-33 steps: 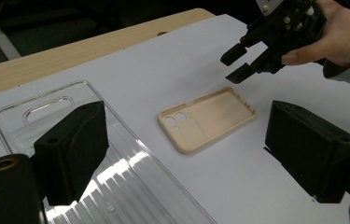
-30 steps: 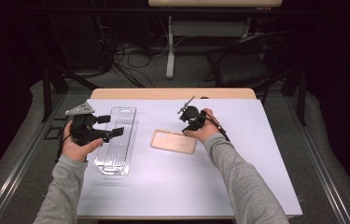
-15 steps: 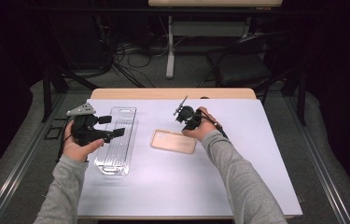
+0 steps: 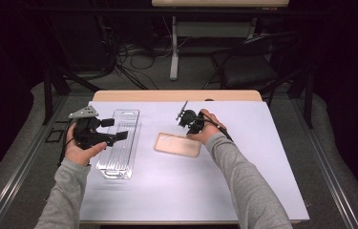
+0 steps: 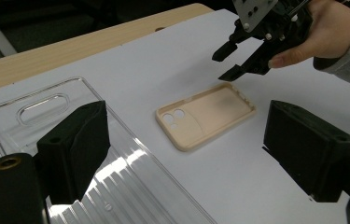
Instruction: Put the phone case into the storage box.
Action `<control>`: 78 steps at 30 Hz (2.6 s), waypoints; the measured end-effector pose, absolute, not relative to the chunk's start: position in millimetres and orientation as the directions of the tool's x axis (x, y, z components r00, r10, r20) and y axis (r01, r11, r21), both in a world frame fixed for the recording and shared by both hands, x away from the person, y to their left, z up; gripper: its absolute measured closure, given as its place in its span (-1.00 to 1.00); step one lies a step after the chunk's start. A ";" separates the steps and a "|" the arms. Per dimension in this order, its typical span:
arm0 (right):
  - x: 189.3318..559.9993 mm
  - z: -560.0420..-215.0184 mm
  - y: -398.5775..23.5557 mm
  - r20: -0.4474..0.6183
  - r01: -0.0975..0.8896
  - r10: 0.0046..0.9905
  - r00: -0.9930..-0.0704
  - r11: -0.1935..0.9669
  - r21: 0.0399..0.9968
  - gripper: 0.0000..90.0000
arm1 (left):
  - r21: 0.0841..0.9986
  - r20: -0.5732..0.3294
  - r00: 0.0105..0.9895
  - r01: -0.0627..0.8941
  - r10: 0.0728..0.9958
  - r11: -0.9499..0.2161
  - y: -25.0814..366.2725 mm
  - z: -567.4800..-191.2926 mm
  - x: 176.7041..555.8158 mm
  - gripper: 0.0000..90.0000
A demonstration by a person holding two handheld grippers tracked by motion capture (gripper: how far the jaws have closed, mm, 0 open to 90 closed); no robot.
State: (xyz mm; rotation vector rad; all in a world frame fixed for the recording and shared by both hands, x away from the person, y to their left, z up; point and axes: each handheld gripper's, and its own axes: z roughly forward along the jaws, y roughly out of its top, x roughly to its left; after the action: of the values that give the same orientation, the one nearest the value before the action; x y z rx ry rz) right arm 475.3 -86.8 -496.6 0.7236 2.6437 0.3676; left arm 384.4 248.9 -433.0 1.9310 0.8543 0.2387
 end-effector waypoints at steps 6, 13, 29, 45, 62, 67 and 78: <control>476.2 -497.6 -87.3 -0.276 0.434 0.527 -0.804 0.837 0.333 0.27 | 0.841 -0.186 0.733 0.463 0.654 -0.280 248.8 -433.2 384.3 -0.68; 477.5 -500.0 -88.7 -0.256 0.418 0.513 -0.819 0.840 0.346 0.33 | 0.842 -0.185 0.733 0.462 0.654 -0.279 248.5 -433.4 384.3 -0.68; 480.3 -510.3 -84.8 -0.237 0.392 0.475 -0.847 0.860 0.326 0.51 | 0.837 -0.188 0.732 0.468 0.655 -0.282 247.7 -435.0 384.9 -0.68; 481.8 -513.5 -84.8 -0.241 0.379 0.458 -0.856 0.872 0.310 0.64 | 0.836 -0.186 0.731 0.468 0.656 -0.286 247.7 -436.1 385.6 -0.68; 482.7 -518.7 -85.8 -0.230 0.364 0.432 -0.872 0.887 0.283 0.78 | 0.835 -0.188 0.729 0.471 0.658 -0.283 247.6 -437.0 386.0 -0.68; 483.5 -520.0 -87.5 -0.242 0.351 0.416 -0.876 0.897 0.269 0.80 | 0.834 -0.190 0.729 0.473 0.658 -0.283 247.2 -437.1 385.8 -0.68; 483.2 -523.8 -87.3 -0.265 0.310 0.371 -0.890 0.919 0.243 0.79 | 0.834 -0.187 0.729 0.472 0.659 -0.286 247.3 -437.7 386.4 -0.68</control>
State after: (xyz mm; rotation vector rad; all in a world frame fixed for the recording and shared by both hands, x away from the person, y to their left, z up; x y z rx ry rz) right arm 483.2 -87.3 -523.8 0.5044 2.7711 0.2797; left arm 386.4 247.3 -437.7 1.9421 0.8666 0.2368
